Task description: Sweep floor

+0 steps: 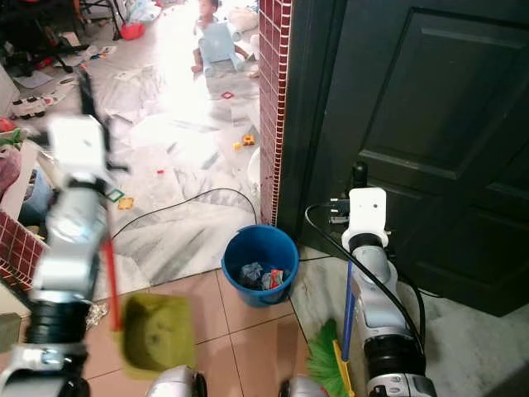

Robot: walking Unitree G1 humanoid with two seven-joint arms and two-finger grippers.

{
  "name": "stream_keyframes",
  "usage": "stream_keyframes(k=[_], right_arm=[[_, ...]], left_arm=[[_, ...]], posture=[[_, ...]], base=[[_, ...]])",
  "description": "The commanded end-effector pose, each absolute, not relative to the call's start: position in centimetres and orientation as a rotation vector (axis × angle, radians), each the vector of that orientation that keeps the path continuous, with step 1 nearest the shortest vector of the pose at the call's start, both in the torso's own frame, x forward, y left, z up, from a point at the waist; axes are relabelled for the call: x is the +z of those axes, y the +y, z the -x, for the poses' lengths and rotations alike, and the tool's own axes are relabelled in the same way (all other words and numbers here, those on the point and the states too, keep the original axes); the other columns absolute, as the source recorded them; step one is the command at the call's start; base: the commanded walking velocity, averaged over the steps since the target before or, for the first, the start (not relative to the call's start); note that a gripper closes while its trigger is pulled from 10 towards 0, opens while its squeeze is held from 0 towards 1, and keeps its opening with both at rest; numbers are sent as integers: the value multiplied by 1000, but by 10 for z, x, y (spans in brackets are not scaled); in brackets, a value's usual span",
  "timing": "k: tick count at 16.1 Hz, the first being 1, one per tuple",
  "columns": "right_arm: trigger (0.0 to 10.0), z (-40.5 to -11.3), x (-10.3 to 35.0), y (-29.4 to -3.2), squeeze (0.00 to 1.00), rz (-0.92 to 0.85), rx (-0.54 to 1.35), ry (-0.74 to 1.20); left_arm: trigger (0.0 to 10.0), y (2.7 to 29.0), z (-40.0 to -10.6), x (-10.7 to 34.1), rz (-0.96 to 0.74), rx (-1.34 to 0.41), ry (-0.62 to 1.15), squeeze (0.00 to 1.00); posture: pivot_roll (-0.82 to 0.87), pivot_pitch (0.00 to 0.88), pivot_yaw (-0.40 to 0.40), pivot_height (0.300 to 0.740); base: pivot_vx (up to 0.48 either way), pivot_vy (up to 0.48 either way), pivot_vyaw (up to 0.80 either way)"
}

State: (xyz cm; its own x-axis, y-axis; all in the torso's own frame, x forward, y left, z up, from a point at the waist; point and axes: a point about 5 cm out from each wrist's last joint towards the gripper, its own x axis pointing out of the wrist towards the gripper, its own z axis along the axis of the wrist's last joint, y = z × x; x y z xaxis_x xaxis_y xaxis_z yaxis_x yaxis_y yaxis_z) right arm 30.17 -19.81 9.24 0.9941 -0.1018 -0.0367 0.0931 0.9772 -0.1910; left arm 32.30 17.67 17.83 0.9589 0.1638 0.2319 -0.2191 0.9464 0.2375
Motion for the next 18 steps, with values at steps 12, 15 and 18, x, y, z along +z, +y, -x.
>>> stream_keyframes(k=[12,15,18], right_arm=[[10000,-314,97,-177,0,160,-28,4],[10000,-323,102,-161,0,126,2,-24],[10000,-322,98,-159,0,83,-21,-44]], left_arm=[[10000,140,-319,139,-172,10,-98,0],[10000,139,-320,140,-125,31,-95,0],[10000,146,-308,133,-88,80,-96,0]], posture=[[-89,0,39,740],[-69,0,40,740],[-62,0,55,740]], base=[[0,422,0],[0,480,0],[0,252,0]])
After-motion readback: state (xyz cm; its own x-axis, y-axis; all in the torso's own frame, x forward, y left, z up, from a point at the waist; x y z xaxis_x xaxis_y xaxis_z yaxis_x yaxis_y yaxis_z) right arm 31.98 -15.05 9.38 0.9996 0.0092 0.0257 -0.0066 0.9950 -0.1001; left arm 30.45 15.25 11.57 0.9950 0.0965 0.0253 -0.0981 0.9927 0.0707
